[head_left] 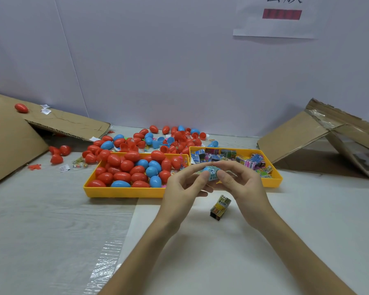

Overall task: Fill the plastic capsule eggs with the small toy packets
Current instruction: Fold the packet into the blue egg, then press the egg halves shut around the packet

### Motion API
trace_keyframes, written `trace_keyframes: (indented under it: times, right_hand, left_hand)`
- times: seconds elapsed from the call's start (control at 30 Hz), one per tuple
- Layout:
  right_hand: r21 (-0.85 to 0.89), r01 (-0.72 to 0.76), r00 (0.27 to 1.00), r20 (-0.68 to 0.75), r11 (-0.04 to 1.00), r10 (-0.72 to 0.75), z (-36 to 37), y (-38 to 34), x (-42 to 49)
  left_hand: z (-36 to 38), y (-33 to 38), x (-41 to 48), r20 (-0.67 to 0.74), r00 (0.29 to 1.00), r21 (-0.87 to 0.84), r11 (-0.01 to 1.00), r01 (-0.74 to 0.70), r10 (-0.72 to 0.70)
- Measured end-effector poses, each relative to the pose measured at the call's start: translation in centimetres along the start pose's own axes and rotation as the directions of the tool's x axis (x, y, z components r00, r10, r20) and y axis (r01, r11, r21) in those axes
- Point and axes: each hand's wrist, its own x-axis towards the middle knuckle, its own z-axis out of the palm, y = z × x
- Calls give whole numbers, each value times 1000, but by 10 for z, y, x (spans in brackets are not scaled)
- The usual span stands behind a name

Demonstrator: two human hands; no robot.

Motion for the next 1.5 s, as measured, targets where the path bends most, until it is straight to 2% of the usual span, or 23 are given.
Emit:
trace_keyframes:
  times: [0.17, 0.27, 0.33, 0.37, 0.43, 0.47, 0.53, 0.63, 0.7, 0.77, 0.83, 0.87, 0.93, 1.03, 1.1, 1.2, 1.27, 1.33, 1.37, 1.43, 1.5]
  right_hand:
    - [65, -62, 998, -27, 996, 64, 0, -1, 2]
    - [236, -143, 979, -107, 961, 172, -5, -5, 5]
    - [384, -182, 953, -159, 905, 259, -15, -8, 9]
    - [446, -194, 939, -173, 874, 297, -20, -9, 11]
    - [524, -241, 908, -174, 817, 380, -27, -8, 13]
    - [544, -283, 886, -167, 790, 433, -29, -6, 14]
    - [562, -397, 823, -131, 725, 553, -32, -3, 17]
    - [536, -508, 761, -87, 675, 642, -44, -9, 33]
    - [558, -435, 796, -129, 707, 592, -66, -27, 53]
    - [629, -227, 854, -239, 744, 462, -97, -56, 77]
    - [649, -30, 844, -391, 760, 367, -127, -81, 96]
    - [626, 0, 820, -446, 780, 359, -137, -87, 101]
    - [545, -86, 790, -473, 834, 391, -141, -82, 101]
    - [394, -284, 833, -351, 874, 429, -119, -49, 84]
    - [276, -339, 865, -286, 900, 413, -98, -31, 67]
    - [36, -326, 921, -212, 945, 326, -70, -8, 44]
    - [-171, -241, 967, -124, 955, 221, -57, 4, 30]
    - [-437, -120, 991, -1, 891, 133, -49, 11, 20]
    - [-541, -78, 989, 65, 837, 134, -46, 14, 16]
    - [-671, -36, 967, 163, 740, 194, -44, 14, 10]
    - [-714, -48, 946, 191, 698, 261, -45, 13, 8]
  left_hand:
    - [0, -3, 3, -29, 1000, 59, 998, -8, 9]
    - [0, -9, 2, -23, 995, 249, 965, -85, 94]
    - [0, -15, -1, 111, 981, 472, 860, -193, 159]
    - [1, -18, -2, 212, 962, 575, 775, -264, 171]
    - [4, -22, -6, 370, 921, 736, 567, -370, 121]
    - [5, -24, -7, 399, 914, 783, 491, -383, 77]
    - [5, -27, -8, 388, 921, 810, 466, -356, 28]
    - [3, -31, -7, 365, 931, 790, 519, -326, 30]
    - [3, -31, -5, 359, 933, 786, 526, -324, 38]
    - [4, -30, -2, 344, 938, 791, 527, -311, 38]
    - [5, -29, -1, 322, 946, 796, 532, -289, 32]
    - [6, -28, -2, 315, 949, 797, 536, -280, 27]
    - [5, -28, -4, 308, 951, 794, 543, -273, 28]
    - [3, -31, -6, 283, 957, 794, 544, -271, 63]
    - [3, -32, -5, 270, 961, 784, 568, -250, 50]
    - [1, -35, -5, 262, 964, 779, 581, -234, 37]
    - [2, -34, -6, 260, 965, 779, 580, -237, 44]
    - [2, -34, -6, 263, 963, 785, 568, -249, 59]
    - [3, -33, -6, 265, 962, 785, 565, -254, 65]
    - [3, -32, -6, 279, 958, 781, 565, -268, 69]
    - [3, -32, -6, 286, 955, 783, 556, -278, 75]
